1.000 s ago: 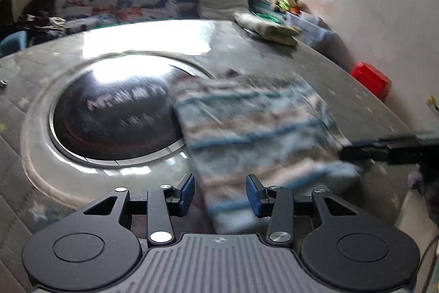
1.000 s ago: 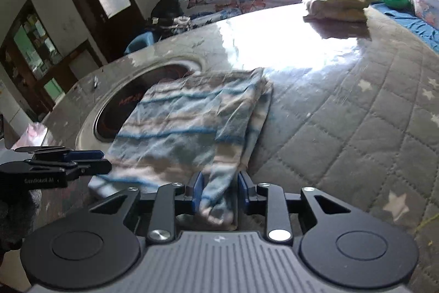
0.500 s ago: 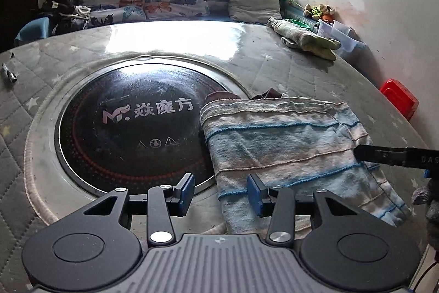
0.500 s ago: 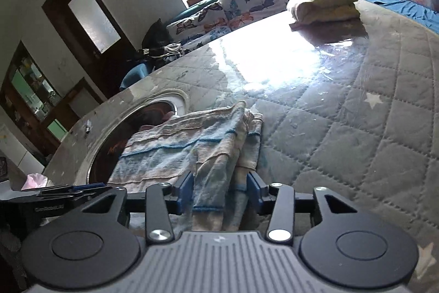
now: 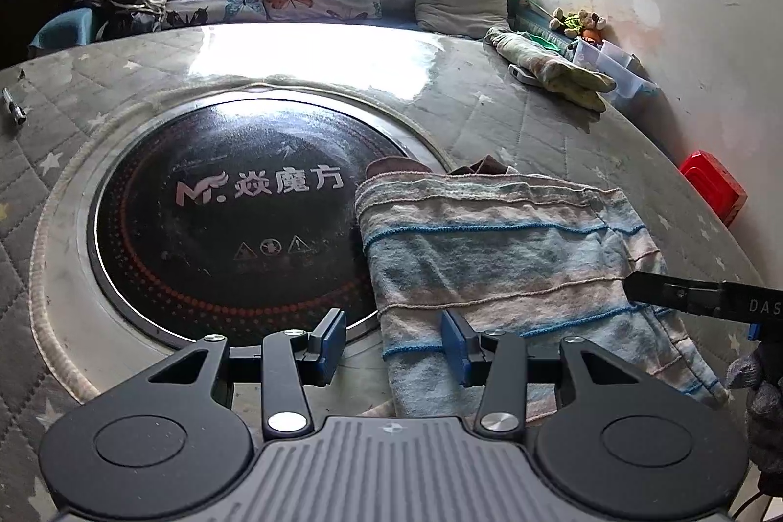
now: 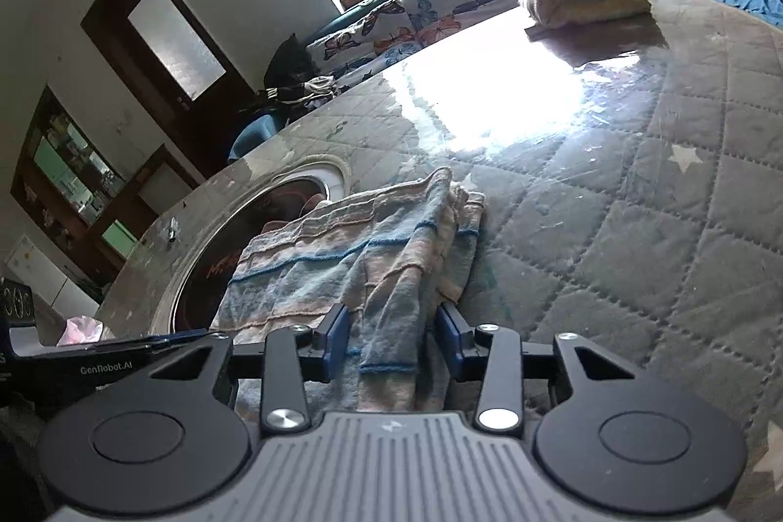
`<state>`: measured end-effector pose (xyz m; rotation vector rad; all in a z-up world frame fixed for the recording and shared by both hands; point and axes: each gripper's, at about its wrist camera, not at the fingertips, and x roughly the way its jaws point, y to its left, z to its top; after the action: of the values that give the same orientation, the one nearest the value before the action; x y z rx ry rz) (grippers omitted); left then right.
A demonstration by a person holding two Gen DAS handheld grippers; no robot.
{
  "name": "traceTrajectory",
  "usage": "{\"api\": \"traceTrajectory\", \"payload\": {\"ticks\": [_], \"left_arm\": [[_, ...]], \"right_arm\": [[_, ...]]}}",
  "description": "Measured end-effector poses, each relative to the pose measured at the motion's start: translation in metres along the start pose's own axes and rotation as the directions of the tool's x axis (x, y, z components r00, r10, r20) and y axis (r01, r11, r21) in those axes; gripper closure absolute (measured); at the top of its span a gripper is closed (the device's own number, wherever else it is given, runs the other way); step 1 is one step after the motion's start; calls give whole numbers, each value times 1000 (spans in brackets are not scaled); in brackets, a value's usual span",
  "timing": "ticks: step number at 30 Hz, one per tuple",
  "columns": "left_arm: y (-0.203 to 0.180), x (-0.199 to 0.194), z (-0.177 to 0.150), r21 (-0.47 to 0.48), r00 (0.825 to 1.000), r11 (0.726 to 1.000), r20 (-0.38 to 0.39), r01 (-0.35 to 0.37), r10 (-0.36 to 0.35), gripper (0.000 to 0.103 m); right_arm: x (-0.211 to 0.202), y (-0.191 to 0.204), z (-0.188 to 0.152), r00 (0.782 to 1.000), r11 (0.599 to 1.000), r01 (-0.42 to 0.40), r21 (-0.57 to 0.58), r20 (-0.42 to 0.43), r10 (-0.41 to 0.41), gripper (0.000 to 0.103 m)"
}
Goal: Fold clothes
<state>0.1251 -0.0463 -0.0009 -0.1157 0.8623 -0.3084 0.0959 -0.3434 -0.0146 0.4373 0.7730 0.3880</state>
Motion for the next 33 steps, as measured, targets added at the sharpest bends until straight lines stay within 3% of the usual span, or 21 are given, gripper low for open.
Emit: {"api": "traceTrajectory", "payload": {"ticks": [22, 25, 33], "left_arm": [[-1, 3, 2, -43, 1000, 999, 7, -26, 26, 54], [-2, 3, 1, -39, 1000, 999, 8, -25, 25, 56], [-8, 3, -1, -38, 1000, 999, -2, -1, 1, 70]], "right_arm": [[0, -1, 1, 1000, 999, -17, -35, -13, 17, 54], [1, 1, 0, 1000, 999, -18, -45, -16, 17, 56], [4, -1, -2, 1000, 1000, -26, -17, -12, 25, 73]]}}
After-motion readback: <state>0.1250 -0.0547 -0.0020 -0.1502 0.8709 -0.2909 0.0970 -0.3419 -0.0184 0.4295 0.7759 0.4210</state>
